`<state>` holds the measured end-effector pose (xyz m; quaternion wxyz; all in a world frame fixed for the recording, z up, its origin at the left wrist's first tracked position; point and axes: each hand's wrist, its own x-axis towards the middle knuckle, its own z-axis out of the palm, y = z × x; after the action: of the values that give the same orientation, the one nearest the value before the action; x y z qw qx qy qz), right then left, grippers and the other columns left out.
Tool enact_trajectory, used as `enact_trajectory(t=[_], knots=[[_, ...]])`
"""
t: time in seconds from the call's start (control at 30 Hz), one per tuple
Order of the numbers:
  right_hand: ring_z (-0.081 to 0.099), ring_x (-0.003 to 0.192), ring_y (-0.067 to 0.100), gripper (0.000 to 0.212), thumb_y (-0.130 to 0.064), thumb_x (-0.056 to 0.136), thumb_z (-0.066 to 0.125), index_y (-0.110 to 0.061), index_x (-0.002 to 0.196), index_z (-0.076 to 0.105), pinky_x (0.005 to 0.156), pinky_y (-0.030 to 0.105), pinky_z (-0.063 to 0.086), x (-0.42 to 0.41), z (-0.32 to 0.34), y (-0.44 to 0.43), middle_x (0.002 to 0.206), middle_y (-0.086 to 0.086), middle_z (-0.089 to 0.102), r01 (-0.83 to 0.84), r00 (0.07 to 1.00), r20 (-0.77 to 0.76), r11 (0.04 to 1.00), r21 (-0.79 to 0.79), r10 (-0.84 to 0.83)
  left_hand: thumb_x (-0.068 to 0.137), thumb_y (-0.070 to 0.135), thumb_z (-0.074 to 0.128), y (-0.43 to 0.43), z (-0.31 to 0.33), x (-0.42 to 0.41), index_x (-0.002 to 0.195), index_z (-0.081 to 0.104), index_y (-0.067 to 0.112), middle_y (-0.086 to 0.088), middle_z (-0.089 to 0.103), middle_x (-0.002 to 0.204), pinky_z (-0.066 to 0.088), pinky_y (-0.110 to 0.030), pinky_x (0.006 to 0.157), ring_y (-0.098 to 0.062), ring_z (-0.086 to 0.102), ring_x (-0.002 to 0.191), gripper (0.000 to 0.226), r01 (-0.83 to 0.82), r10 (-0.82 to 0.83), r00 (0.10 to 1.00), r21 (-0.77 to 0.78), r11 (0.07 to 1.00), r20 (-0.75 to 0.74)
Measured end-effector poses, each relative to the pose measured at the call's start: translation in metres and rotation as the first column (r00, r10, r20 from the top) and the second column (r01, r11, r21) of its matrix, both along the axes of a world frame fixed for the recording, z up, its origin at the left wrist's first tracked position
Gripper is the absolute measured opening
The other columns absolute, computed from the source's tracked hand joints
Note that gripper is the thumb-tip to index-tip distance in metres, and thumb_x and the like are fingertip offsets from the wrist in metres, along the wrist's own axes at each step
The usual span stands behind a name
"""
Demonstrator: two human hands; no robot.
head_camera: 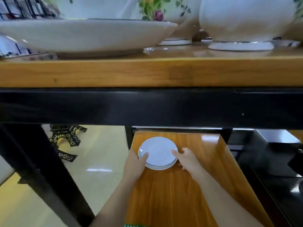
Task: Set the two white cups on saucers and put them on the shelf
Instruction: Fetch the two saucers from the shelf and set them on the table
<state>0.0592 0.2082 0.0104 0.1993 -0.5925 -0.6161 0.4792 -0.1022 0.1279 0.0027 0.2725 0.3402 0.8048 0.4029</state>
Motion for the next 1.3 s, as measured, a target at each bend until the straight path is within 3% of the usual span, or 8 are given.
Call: enact_trajectory(t=[0.13, 0.33, 0.47, 0.6, 0.83, 0.97, 1.2, 1.3], knots=[[0.055, 0.068, 0.014, 0.043, -0.043, 0.091, 0.048, -0.009, 0.118, 0.053, 0.057, 0.024, 0.045, -0.01, 0.0, 0.008, 0.091, 0.005, 0.061, -0.02, 0.999, 0.036, 1.0, -0.009, 0.02, 0.093, 0.032, 0.054, 0.018, -0.001, -0.005, 0.133, 0.04, 0.004, -0.012, 0.058, 0.12, 0.056, -0.042, 0.087, -0.03, 0.06, 0.104, 0.051, -0.038, 0.041, 0.99, -0.03, 0.999, 0.135], [0.038, 0.044, 0.011, 0.02, -0.026, 0.096, 0.048, -0.009, 0.105, 0.051, 0.042, 0.019, 0.034, -0.009, -0.003, 0.012, 0.062, 0.005, 0.05, -0.041, 0.999, 0.027, 0.997, -0.065, 0.043, 0.092, 0.011, 0.054, 0.024, -0.009, -0.01, 0.093, 0.054, 0.003, -0.018, 0.06, 0.094, 0.059, -0.036, 0.065, -0.027, 0.061, 0.078, 0.008, -0.139, 0.142, 0.957, -0.03, 0.99, 0.252], [0.057, 0.049, 0.016, 0.021, -0.022, 0.095, 0.045, -0.008, 0.111, 0.048, 0.05, 0.023, 0.05, -0.006, -0.004, 0.011, 0.077, 0.007, 0.063, -0.062, 0.998, -0.003, 0.997, -0.054, 0.062, 0.088, 0.005, 0.055, 0.019, -0.007, -0.008, 0.091, 0.056, 0.001, -0.021, 0.062, 0.099, 0.062, -0.041, 0.066, -0.032, 0.064, 0.087, 0.005, -0.159, 0.162, 0.927, -0.038, 0.987, 0.338], [0.068, 0.062, 0.02, 0.015, -0.016, 0.094, 0.045, -0.01, 0.108, 0.045, 0.058, 0.028, 0.059, 0.0, -0.004, 0.003, 0.089, 0.0, 0.058, -0.048, 0.997, -0.064, 0.998, -0.047, 0.045, 0.086, 0.004, 0.056, 0.009, 0.0, -0.002, 0.096, 0.053, 0.002, -0.02, 0.06, 0.105, 0.061, -0.039, 0.06, -0.035, 0.062, 0.094, 0.011, -0.152, 0.149, 0.894, -0.029, 0.988, 0.423], [0.066, 0.073, 0.018, 0.023, -0.015, 0.092, 0.051, -0.008, 0.113, 0.046, 0.056, 0.028, 0.06, 0.017, -0.001, -0.019, 0.093, 0.003, 0.057, -0.03, 0.983, -0.181, 0.999, -0.026, 0.024, 0.086, 0.028, 0.066, -0.014, 0.012, 0.018, 0.092, 0.05, 0.008, -0.009, 0.059, 0.091, 0.058, -0.032, 0.053, -0.021, 0.062, 0.076, 0.026, -0.159, 0.141, 0.896, 0.008, 0.987, 0.422], [0.063, 0.078, 0.017, 0.019, -0.014, 0.091, 0.052, -0.012, 0.109, 0.046, 0.052, 0.026, 0.057, 0.036, 0.002, -0.041, 0.096, 0.003, 0.057, -0.019, 0.967, -0.255, 1.0, 0.014, 0.022, 0.087, 0.022, 0.065, -0.036, 0.009, 0.039, 0.102, 0.048, 0.006, -0.011, 0.058, 0.099, 0.056, -0.03, 0.052, -0.019, 0.059, 0.077, 0.027, -0.147, 0.116, 0.925, 0.06, 0.987, 0.361], [0.061, 0.094, 0.021, 0.019, -0.015, 0.088, 0.054, -0.014, 0.105, 0.048, 0.071, 0.038, 0.058, 0.06, 0.006, -0.077, 0.1, 0.006, 0.058, 0.047, 0.95, -0.31, 0.996, 0.075, -0.022, 0.085, 0.014, 0.064, -0.077, 0.018, 0.064, 0.108, 0.052, 0.009, -0.01, 0.059, 0.1, 0.051, -0.028, 0.041, -0.026, 0.06, 0.085, 0.026, -0.194, 0.091, 0.862, 0.159, 0.968, 0.498], [0.059, 0.087, 0.017, 0.018, -0.014, 0.089, 0.052, -0.012, 0.106, 0.048, 0.058, 0.031, 0.056, 0.077, 0.004, -0.107, 0.099, 0.006, 0.057, 0.056, 0.944, -0.328, 0.997, 0.044, -0.038, 0.085, 0.01, 0.06, -0.106, 0.016, 0.078, 0.11, 0.055, 0.009, -0.008, 0.059, 0.099, 0.055, -0.032, 0.045, -0.025, 0.06, 0.083, 0.025, -0.175, 0.06, 0.841, 0.165, 0.971, 0.538]])
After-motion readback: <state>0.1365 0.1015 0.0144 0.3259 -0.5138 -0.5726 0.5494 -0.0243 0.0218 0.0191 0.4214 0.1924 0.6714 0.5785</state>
